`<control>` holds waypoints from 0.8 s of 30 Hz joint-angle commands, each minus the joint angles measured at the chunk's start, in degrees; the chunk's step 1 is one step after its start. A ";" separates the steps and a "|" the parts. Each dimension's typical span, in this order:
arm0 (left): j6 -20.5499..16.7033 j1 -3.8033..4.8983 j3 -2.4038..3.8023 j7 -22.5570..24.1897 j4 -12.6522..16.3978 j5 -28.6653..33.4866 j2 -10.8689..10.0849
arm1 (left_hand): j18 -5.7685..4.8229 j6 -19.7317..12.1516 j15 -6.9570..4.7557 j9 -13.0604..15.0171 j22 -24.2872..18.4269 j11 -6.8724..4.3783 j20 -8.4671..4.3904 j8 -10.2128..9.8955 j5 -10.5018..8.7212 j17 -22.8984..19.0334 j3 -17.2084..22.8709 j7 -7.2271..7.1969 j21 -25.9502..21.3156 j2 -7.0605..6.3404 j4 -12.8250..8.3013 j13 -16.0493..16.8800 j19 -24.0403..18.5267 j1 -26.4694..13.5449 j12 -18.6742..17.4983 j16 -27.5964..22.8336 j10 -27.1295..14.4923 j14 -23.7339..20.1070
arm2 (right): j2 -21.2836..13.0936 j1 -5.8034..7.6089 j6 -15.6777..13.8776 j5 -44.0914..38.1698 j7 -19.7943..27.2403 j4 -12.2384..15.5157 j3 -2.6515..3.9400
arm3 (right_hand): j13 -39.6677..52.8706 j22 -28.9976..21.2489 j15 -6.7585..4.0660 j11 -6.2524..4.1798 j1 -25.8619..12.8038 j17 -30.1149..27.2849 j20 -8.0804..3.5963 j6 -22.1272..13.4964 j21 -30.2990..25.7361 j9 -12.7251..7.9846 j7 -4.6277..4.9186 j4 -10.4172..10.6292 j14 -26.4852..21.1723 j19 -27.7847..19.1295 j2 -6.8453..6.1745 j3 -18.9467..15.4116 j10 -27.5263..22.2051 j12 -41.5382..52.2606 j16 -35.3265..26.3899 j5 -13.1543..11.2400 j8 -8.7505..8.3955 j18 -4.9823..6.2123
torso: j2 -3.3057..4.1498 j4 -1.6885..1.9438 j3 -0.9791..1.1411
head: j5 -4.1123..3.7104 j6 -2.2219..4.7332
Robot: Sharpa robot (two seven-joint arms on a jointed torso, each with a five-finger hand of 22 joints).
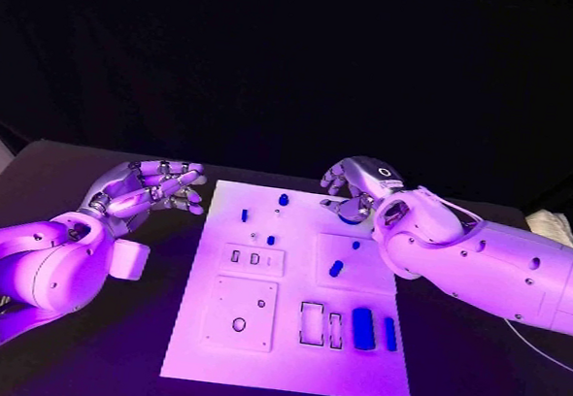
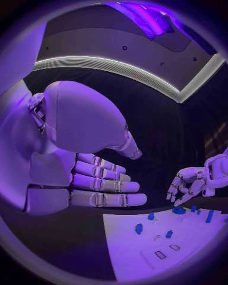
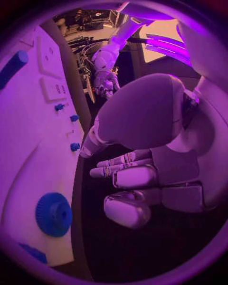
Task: Assemble the parts on the task board
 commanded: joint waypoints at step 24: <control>1.60 0.05 0.03 0.25 -0.12 -0.23 0.33 | 0.48 0.02 0.11 -0.09 0.08 0.06 0.06 -0.20 0.23 0.07 0.09 0.58 0.33 -0.25 -0.13 -0.06 -0.33 0.01 -0.19 0.20 -0.08 -0.35 | -4.25 0.69 9.20 14.78 0.17 -4.29 0.20 | 81.66 21.45 -0.05 -0.48 1.94 26.01 0.39 -4.88 16.79 2.27 0.35 5.66 5.58 6.04 0.19 -11.53 17.86 78.25 13.81 5.48 1.65 -4.58 | -0.05 -0.18 0.14 | -0.27 -0.30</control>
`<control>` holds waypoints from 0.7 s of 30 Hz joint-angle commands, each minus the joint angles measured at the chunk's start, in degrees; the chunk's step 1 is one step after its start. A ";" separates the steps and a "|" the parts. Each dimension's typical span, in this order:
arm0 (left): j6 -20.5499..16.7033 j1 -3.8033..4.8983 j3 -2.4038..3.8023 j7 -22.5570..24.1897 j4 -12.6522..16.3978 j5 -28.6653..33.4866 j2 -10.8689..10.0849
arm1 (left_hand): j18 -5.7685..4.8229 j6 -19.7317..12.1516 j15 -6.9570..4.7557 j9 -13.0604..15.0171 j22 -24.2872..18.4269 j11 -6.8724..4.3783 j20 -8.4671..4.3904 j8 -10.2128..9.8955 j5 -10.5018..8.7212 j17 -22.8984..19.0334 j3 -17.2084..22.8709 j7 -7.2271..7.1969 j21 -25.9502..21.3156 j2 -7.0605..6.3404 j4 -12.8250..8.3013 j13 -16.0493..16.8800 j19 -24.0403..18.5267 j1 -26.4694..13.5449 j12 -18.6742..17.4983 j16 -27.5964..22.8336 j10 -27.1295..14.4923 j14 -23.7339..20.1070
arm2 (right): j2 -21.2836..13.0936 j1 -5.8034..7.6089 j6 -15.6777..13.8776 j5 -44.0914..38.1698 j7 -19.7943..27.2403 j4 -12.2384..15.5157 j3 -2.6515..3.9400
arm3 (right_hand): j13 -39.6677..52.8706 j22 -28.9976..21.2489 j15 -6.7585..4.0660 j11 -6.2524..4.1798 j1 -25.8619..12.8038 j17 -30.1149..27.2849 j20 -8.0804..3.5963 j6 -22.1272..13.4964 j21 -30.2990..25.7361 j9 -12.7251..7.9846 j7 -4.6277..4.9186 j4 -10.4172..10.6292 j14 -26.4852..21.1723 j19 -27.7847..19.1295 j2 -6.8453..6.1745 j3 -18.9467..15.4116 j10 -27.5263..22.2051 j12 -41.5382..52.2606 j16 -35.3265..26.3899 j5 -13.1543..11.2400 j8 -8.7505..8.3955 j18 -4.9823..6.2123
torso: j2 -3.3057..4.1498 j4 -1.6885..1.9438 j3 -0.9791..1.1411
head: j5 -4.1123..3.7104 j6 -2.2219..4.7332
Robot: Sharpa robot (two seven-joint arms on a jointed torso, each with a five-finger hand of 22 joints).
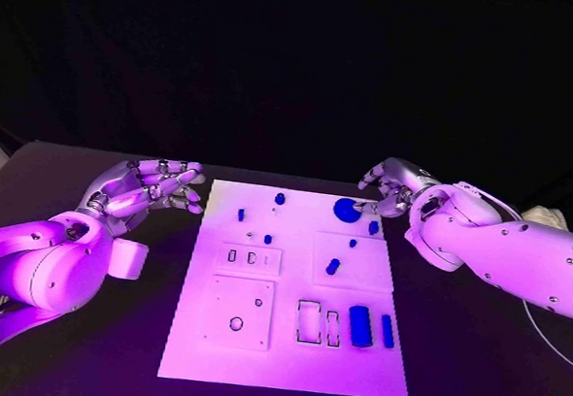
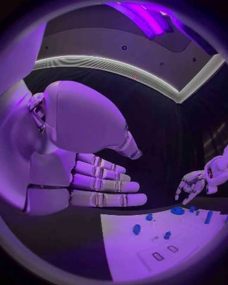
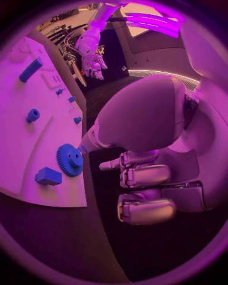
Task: Assemble the parts on the task board
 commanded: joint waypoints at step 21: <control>1.32 0.04 0.04 0.23 -0.11 -0.23 0.11 | 0.48 0.02 0.11 -0.10 0.10 0.06 0.06 -0.20 0.23 0.08 0.09 0.58 0.33 -0.25 -0.13 -0.07 -0.34 0.02 -0.19 0.21 -0.08 -0.35 | 1.84 -1.07 5.51 0.67 -1.05 -1.02 -0.11 | 14.26 10.00 0.54 0.23 0.18 13.80 0.69 0.57 1.59 0.42 -0.27 0.84 5.80 3.94 1.27 -1.10 5.42 2.13 0.69 -0.06 1.15 -0.88 | -0.12 -0.13 -0.11 | 0.45 -0.53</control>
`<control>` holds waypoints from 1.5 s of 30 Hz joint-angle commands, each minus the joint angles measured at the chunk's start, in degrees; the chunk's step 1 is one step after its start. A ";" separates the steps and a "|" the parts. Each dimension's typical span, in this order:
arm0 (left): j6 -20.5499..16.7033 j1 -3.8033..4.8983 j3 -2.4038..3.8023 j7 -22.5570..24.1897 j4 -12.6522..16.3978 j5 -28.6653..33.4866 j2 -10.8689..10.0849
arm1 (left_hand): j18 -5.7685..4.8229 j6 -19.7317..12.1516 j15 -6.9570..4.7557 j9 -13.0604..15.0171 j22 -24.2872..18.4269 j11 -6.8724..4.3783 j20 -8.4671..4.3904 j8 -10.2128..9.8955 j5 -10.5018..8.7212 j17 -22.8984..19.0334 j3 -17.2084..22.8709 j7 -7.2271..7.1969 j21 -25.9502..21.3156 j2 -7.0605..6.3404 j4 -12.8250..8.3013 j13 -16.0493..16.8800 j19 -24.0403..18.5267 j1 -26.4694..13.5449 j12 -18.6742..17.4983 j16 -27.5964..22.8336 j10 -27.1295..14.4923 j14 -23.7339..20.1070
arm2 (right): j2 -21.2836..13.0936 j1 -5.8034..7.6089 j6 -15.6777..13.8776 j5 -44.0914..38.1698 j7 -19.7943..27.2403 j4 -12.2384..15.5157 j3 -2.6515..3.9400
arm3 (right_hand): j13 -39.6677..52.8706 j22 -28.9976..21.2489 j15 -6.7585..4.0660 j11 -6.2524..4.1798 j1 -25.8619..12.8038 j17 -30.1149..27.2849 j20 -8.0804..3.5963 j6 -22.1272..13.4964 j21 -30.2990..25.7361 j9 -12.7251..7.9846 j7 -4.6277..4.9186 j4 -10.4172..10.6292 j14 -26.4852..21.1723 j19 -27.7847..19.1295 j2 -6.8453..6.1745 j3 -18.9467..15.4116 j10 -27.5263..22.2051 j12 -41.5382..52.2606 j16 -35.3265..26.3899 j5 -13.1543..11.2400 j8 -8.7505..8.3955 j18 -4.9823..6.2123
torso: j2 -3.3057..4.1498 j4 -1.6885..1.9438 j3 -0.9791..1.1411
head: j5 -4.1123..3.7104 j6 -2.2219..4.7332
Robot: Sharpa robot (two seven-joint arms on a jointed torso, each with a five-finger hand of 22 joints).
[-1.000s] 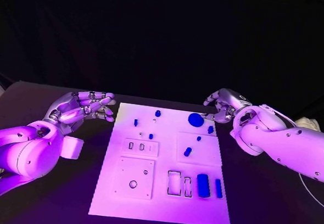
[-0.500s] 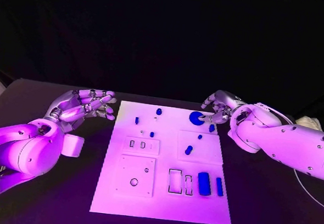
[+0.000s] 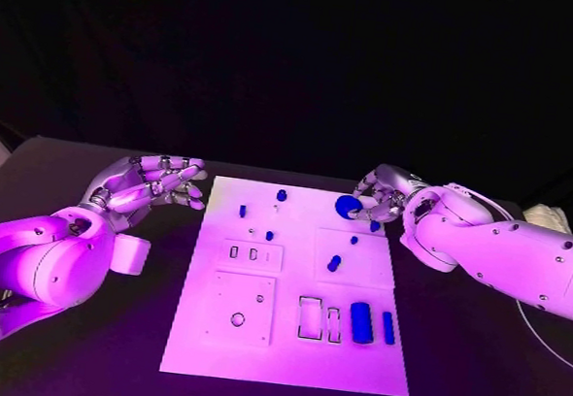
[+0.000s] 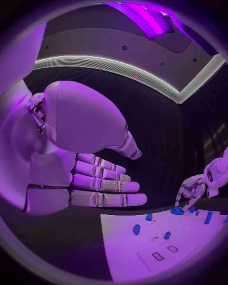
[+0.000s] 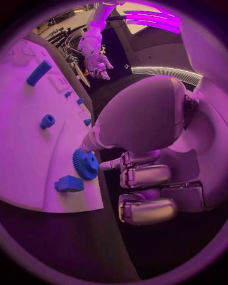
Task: Assemble the parts on the task board
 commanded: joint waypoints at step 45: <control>1.45 0.06 0.04 -0.08 -0.19 -0.23 0.26 | 0.50 -0.05 0.13 -0.11 0.34 0.07 0.10 -0.23 0.23 0.12 0.20 0.57 0.76 -0.23 -0.22 -0.06 -0.69 -0.08 -0.17 0.32 -0.17 -0.45 | 2.93 -0.63 5.78 -1.53 -1.76 -2.97 -0.27 | 13.67 10.48 0.35 0.21 1.43 13.88 0.29 0.62 0.58 -0.02 -0.08 -0.45 5.60 3.97 0.95 0.91 4.66 -0.30 0.27 1.18 0.32 -0.95 | -0.02 -0.03 0.11 | 0.00 -0.30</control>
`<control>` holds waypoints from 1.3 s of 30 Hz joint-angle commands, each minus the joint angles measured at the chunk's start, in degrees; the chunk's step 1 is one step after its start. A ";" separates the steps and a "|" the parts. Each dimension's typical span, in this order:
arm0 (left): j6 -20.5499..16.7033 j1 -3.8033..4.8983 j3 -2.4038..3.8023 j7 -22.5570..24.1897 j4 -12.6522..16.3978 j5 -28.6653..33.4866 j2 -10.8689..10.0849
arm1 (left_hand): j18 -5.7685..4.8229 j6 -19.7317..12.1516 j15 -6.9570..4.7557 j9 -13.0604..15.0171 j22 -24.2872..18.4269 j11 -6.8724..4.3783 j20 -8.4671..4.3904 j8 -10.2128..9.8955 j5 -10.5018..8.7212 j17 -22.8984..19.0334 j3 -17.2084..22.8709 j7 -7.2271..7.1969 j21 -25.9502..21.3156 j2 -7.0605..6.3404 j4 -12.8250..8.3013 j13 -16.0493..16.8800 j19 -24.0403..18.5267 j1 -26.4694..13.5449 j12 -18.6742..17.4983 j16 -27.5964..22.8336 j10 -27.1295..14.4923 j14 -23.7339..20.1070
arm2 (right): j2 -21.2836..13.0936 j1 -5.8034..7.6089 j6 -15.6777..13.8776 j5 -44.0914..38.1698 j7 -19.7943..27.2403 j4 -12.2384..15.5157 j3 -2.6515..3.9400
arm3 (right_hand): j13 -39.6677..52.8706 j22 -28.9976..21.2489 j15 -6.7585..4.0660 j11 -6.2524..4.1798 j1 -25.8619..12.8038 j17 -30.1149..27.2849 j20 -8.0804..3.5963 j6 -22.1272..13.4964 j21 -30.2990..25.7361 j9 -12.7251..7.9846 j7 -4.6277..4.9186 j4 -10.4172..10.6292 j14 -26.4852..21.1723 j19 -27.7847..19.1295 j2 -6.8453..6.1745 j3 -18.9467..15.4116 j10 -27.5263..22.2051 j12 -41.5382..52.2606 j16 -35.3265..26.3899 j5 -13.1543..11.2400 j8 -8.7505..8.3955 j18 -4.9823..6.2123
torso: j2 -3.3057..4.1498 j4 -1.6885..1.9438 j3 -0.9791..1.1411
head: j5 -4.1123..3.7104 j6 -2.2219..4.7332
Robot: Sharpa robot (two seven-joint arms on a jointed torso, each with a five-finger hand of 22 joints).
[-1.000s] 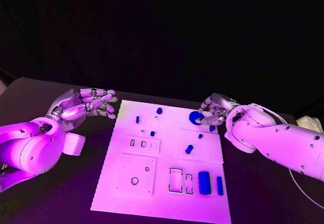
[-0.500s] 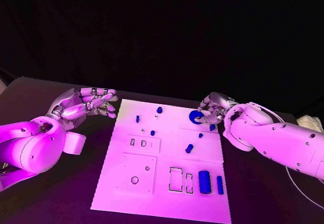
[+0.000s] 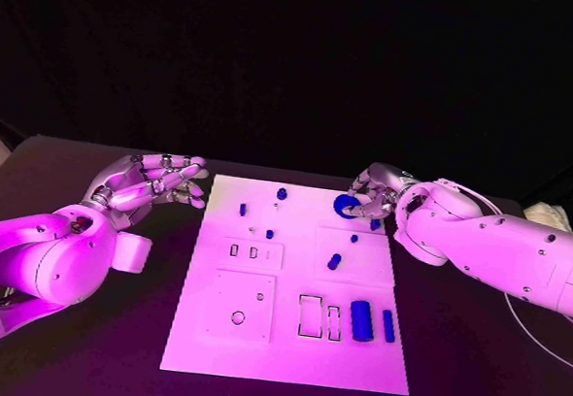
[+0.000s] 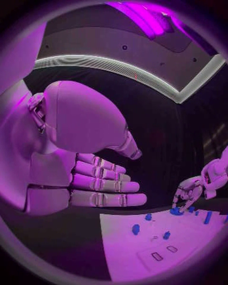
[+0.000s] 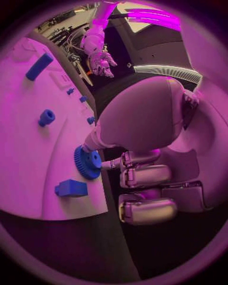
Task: Assemble the parts on the task board
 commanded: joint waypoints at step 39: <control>1.35 0.06 0.04 -0.39 0.42 -0.23 0.12 | 0.50 -0.07 0.14 -0.09 0.17 0.09 -0.08 -0.24 0.23 0.08 0.24 0.58 0.48 -0.15 -0.17 -0.06 -0.60 -0.20 -0.18 0.35 -0.20 -0.48 | 5.91 0.05 -8.70 -19.51 -1.59 10.18 -0.41 | 14.92 13.71 -0.79 -1.03 1.32 14.21 -0.66 4.13 2.92 0.21 -1.21 -0.11 5.67 5.37 -0.09 6.55 5.83 0.99 0.37 2.15 1.32 -1.77 | 0.02 0.25 -0.19 | 0.08 0.00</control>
